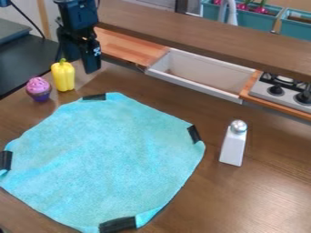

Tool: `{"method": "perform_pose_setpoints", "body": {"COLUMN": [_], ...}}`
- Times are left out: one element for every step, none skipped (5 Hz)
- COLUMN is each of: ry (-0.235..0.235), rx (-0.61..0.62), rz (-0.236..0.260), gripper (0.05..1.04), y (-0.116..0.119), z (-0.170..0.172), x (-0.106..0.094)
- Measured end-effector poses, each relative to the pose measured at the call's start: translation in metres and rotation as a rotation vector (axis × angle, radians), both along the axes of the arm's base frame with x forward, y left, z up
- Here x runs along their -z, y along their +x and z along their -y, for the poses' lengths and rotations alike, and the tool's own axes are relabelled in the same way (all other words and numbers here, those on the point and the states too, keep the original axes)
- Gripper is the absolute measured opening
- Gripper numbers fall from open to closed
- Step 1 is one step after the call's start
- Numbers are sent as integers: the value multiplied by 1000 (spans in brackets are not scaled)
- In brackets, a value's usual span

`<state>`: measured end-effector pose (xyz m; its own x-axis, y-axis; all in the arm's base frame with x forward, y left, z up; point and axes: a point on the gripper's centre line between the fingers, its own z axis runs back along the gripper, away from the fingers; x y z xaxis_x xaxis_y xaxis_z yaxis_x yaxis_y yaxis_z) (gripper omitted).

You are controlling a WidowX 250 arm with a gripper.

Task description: Fold the cloth from top left to bottom right

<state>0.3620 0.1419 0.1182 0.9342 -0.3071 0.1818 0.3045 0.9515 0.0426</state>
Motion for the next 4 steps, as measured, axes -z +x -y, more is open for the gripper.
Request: {"method": "perform_pose_setpoints", "body": {"ry": [24, 14, -9, -2], "rx": [189, 284, 296, 296], "rz": [41, 98, 127, 116], "gripper": [999, 999, 999, 999], "y": [18, 31, 47, 59], "z": [-4, -9, -25, -33], "x": [19, 31, 46, 61]}}
